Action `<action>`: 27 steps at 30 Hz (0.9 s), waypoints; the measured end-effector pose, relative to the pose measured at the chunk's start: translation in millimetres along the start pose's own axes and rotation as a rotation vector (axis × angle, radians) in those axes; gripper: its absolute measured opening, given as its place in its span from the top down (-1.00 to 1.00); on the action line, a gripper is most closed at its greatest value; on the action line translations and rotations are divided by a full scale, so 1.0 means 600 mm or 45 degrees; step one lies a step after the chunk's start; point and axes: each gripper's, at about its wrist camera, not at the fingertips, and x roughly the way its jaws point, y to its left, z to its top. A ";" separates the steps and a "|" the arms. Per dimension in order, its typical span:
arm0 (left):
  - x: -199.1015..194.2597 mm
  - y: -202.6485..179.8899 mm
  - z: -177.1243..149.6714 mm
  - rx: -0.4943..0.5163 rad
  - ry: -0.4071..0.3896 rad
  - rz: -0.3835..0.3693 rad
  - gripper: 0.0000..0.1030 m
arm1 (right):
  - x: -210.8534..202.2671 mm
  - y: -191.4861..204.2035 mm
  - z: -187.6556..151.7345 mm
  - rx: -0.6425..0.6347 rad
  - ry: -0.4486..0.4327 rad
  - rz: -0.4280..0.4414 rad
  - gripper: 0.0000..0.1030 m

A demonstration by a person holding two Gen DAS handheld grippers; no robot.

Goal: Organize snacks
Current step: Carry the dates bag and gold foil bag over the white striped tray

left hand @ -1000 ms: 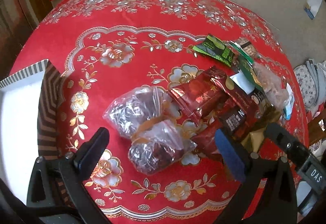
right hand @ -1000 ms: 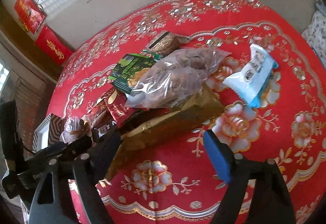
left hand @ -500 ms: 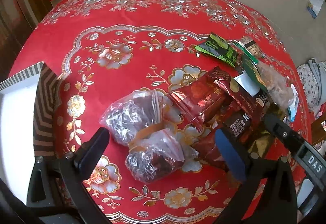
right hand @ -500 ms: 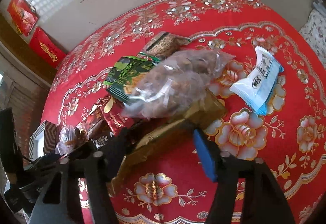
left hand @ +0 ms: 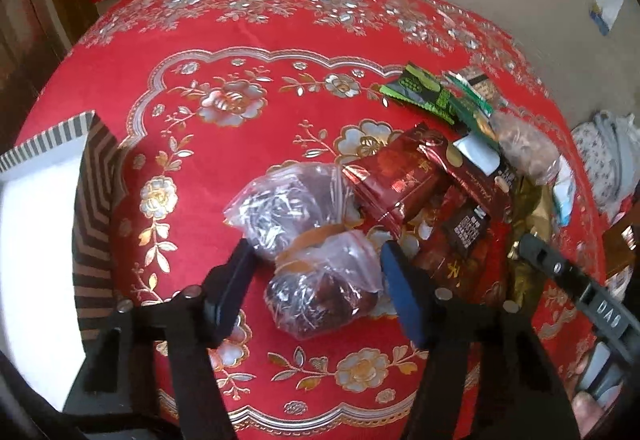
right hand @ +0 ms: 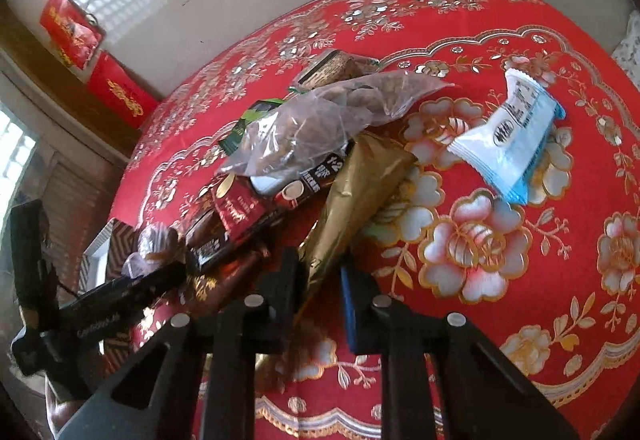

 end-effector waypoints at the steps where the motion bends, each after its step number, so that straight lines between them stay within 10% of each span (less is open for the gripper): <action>1: -0.001 0.003 0.001 -0.009 0.000 -0.006 -0.18 | -0.003 -0.002 -0.004 -0.002 -0.003 0.016 0.66; 27: -0.108 0.009 -0.092 0.080 -0.150 -0.034 -0.13 | -0.098 0.039 -0.089 -0.133 -0.089 0.197 0.77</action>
